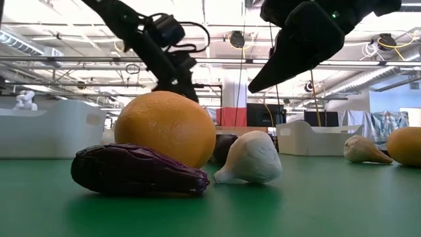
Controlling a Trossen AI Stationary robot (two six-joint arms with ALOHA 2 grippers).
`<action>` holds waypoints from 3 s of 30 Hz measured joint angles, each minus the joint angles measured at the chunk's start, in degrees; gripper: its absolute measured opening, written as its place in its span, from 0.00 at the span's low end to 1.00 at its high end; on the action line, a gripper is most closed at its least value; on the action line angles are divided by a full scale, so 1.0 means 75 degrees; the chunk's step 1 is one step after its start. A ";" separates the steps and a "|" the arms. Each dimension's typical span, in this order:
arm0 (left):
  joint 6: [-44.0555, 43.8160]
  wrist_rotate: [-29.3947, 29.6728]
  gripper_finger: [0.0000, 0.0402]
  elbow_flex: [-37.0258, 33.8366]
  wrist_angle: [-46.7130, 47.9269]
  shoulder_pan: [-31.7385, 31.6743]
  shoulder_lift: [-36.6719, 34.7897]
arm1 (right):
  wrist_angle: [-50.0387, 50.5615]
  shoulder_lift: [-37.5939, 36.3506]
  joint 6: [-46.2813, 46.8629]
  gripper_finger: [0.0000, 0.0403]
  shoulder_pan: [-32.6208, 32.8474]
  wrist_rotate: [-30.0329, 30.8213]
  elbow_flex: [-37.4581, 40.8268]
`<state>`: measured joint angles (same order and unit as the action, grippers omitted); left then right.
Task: Sort produce into baskets
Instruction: Put the lemon into the yellow bin
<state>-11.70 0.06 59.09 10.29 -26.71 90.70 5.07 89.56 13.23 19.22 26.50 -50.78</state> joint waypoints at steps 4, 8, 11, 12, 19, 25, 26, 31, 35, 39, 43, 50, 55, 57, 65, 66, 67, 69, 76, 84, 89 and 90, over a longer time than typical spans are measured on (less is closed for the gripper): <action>0.0022 -0.0003 0.53 -0.0006 -0.0086 0.0028 0.0267 | 0.0034 0.0000 0.0000 0.54 0.0000 0.0000 0.0000; 0.0132 -0.0001 0.54 -0.0006 -0.0057 0.0068 0.0273 | 0.0063 0.0000 0.0001 0.54 0.0000 0.0000 0.0000; 0.0307 0.0002 0.59 -0.0006 -0.0034 0.0090 0.0229 | 0.0065 0.0000 0.0003 0.54 0.0000 0.0000 0.0000; 0.0375 0.0002 0.61 -0.0006 -0.0069 0.0116 0.0212 | 0.0065 0.0000 0.0003 0.54 0.0000 0.0002 0.0000; 0.0614 0.0005 0.75 0.0135 0.0093 0.0150 0.0198 | 0.0057 0.0000 0.0134 0.54 0.0000 0.0000 0.0000; 0.0664 0.0061 0.75 0.0463 0.1071 0.0196 -0.0425 | 0.0056 -0.0008 0.0446 0.54 -0.0002 -0.0390 -0.0006; 0.0623 0.0061 0.75 0.0463 0.1252 0.0245 -0.0609 | 0.0108 -0.0015 0.0498 0.54 0.0000 -0.0570 -0.0040; 0.0445 0.0512 0.75 0.0150 0.1910 0.0969 -0.1686 | 0.1025 -0.0026 0.0765 0.54 0.0004 -0.1232 -0.0666; 0.0085 0.1443 0.75 -0.0601 0.1568 0.2121 -0.2712 | 0.2545 -0.0029 0.1289 0.54 0.0048 -0.1504 -0.1441; 0.0000 0.2364 0.75 -0.1757 -0.0130 0.3457 -0.3531 | 0.4193 -0.0029 0.2048 0.54 0.0272 -0.1762 -0.2034; 0.0203 0.2637 0.75 -0.2961 -0.2649 0.4427 -0.3792 | 0.5553 -0.0029 0.3095 0.54 0.0625 -0.2071 -0.2345; 0.0813 0.2611 0.76 -0.4189 -0.5874 0.5240 -0.3517 | 0.6640 -0.0029 0.4912 0.54 0.1385 -0.2972 -0.2416; 0.0890 0.2429 0.76 -0.4218 -0.5951 0.5400 -0.3425 | 0.6745 -0.0029 0.6380 0.54 0.1872 -0.4017 -0.2416; 0.0889 0.2433 0.76 -0.4217 -0.5952 0.5393 -0.3425 | 0.6747 -0.0029 0.7083 0.54 0.2019 -0.4390 -0.2416; 0.1120 0.1906 0.76 -0.4217 -0.5905 0.5396 -0.3425 | 0.7078 -0.0029 0.8558 0.54 0.2776 -0.4967 -0.2416; 0.1203 0.1806 0.76 -0.4217 -0.5902 0.5396 -0.3425 | 0.7150 -0.0029 0.8613 0.54 0.2841 -0.4973 -0.2416; 0.1248 0.1779 0.76 -0.4217 -0.5902 0.5396 -0.3425 | 0.7224 -0.0029 0.8703 0.54 0.2890 -0.4969 -0.2416; 0.1274 0.1760 0.76 -0.4216 -0.5899 0.5396 -0.3425 | 0.7409 -0.0029 0.8881 0.55 0.2942 -0.4960 -0.2416; 0.1268 0.1757 0.76 -0.4211 -0.5782 0.5396 -0.3425 | 0.7334 0.0124 0.9040 0.62 0.3045 -0.4933 -0.2169; 0.1268 0.1757 0.76 -0.4208 -0.5768 0.5393 -0.3425 | 0.7322 0.0353 0.9237 0.69 0.3286 -0.4593 -0.1910; 0.1265 0.1757 0.76 -0.4208 -0.5765 0.5393 -0.3425 | 0.6949 0.0353 0.9510 0.69 0.3465 -0.4606 -0.1647; 0.1265 0.1757 0.76 -0.4208 -0.5762 0.5393 -0.3425 | 0.6866 0.0353 0.9548 0.69 0.3482 -0.4605 -0.1580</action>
<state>-2.22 13.23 27.53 -32.93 13.74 65.01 56.56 92.20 84.84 45.33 -8.04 -62.63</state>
